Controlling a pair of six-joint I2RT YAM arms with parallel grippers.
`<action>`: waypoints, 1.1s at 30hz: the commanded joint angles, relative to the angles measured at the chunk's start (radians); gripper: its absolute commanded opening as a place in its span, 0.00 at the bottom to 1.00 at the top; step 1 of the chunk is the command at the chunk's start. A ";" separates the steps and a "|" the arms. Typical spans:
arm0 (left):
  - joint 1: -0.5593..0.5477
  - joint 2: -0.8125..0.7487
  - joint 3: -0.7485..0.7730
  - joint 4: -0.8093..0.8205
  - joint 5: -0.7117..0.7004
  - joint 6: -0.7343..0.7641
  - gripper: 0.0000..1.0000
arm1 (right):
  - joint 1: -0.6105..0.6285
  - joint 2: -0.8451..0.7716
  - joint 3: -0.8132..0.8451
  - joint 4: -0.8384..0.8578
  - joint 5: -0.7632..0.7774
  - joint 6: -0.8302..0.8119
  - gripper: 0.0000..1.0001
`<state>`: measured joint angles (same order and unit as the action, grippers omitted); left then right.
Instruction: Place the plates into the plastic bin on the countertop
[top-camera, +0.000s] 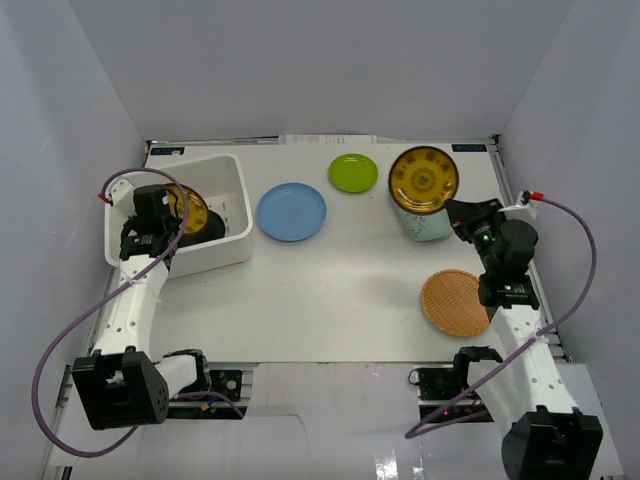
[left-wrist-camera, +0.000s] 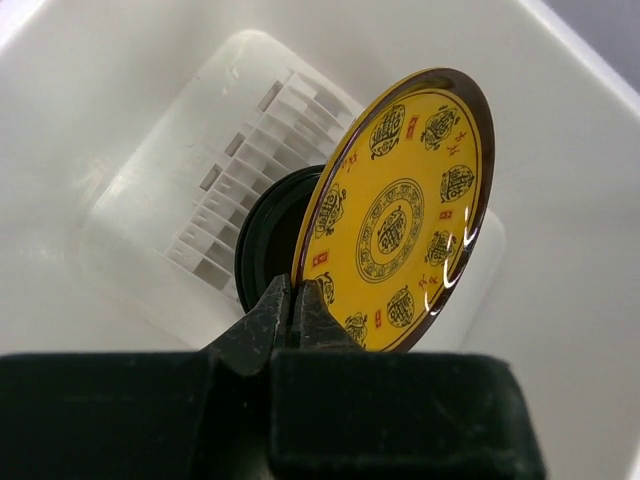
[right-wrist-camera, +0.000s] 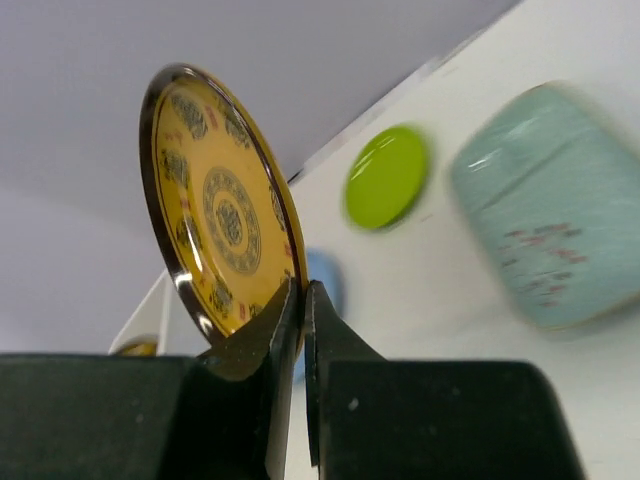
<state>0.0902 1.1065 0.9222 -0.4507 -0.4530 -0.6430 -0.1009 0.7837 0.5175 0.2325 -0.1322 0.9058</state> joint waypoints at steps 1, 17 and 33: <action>0.005 0.032 -0.006 0.018 0.036 0.017 0.05 | 0.265 0.015 0.120 0.030 0.028 -0.067 0.08; 0.006 -0.055 0.073 0.089 0.293 0.025 0.98 | 0.931 0.527 0.579 0.013 0.325 -0.252 0.08; -0.125 -0.134 0.487 0.187 1.050 -0.070 0.98 | 1.138 1.291 1.398 -0.185 0.399 -0.352 0.08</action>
<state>0.0269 0.9451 1.3811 -0.2478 0.4431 -0.6960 1.0122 1.9907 1.8008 0.0601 0.2302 0.5987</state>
